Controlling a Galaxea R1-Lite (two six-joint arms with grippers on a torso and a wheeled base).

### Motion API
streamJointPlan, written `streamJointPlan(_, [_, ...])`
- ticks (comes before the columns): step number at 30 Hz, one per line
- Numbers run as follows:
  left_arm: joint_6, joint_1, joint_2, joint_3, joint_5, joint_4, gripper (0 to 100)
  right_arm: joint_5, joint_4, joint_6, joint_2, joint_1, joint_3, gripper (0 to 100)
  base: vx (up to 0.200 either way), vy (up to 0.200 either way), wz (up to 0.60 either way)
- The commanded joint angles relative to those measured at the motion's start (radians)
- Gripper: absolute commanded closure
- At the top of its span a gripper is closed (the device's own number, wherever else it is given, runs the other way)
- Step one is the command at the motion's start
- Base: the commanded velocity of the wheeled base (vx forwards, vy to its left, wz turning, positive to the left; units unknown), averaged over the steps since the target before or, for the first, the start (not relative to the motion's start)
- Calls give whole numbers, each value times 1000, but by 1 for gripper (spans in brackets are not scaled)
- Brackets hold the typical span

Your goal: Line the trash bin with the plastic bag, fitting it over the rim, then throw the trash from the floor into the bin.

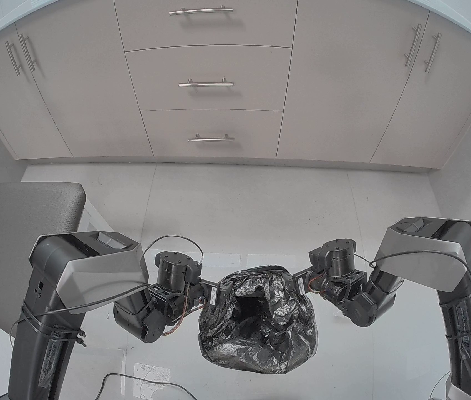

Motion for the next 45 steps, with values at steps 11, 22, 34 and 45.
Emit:
streamJointPlan(11, [-19, -13, -6, 3, 2, -6, 0, -45, 4, -46, -108, 11, 138, 0, 0, 0, 0])
streamJointPlan(22, [-47, -28, -39, 21, 2, -8, 0, -69, 18, -89, -100, -22, 141, 0, 0, 0, 0])
streamJointPlan(34, [-52, -59, -43, 31, 2, -8, 0, -68, 119, -103, -92, -68, 51, 0, 0, 0, 0])
streamJointPlan(45, [-52, -54, -42, 29, 2, -8, 0, -58, 168, -101, -48, -86, -11, 0, 0, 0, 0])
